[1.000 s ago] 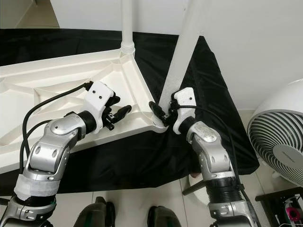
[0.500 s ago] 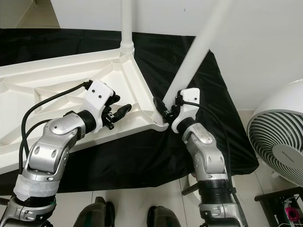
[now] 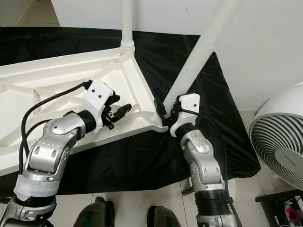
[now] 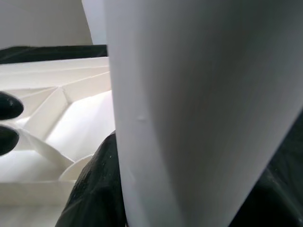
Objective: Building children table
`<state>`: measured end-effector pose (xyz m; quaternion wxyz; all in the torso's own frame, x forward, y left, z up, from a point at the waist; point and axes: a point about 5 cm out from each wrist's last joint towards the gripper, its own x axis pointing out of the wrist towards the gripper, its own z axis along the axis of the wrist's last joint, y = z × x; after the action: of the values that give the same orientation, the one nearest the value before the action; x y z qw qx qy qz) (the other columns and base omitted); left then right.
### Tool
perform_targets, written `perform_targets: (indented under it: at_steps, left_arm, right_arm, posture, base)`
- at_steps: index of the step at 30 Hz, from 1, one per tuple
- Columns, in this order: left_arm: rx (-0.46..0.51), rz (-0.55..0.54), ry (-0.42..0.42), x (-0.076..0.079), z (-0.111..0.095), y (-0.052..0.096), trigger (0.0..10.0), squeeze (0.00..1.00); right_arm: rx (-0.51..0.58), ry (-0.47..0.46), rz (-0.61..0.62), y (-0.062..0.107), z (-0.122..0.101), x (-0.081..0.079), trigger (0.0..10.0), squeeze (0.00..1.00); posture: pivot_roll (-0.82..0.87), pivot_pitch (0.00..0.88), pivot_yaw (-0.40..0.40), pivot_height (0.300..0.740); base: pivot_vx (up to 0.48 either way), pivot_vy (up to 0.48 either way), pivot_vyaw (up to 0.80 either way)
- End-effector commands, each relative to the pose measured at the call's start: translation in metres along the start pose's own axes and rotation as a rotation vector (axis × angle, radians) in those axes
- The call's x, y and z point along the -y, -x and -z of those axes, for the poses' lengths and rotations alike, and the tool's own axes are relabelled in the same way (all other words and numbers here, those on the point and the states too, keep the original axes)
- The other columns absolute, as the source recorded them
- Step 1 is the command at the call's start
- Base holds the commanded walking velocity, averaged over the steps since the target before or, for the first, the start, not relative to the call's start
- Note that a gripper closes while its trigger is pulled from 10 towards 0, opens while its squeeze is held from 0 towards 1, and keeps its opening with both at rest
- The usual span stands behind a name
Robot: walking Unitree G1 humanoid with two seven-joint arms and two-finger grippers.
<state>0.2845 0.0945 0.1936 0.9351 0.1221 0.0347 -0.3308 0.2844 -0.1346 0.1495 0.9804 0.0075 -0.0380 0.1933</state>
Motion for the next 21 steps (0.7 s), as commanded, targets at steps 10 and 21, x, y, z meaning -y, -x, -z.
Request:
perform_targets:
  at_steps: [10, 21]
  left_arm:
    - [-0.015, -0.107, 0.003, -0.006, 0.002, 0.002, 10.0, 0.00]
    - [-0.016, -0.107, 0.002, -0.007, 0.002, 0.002, 10.0, 0.00]
  right_arm:
    - [-0.178, 0.102, -0.017, 0.021, 0.041, 0.002, 10.0, 0.00]
    - [-0.180, 0.094, -0.018, 0.025, 0.046, 0.002, 10.0, 0.00]
  posture:
    - [0.03, 0.108, -0.037, 0.740]
    - [0.03, 0.109, -0.033, 0.740]
  base:
    - [0.000, 0.000, 0.00]
    - [0.000, 0.000, 0.00]
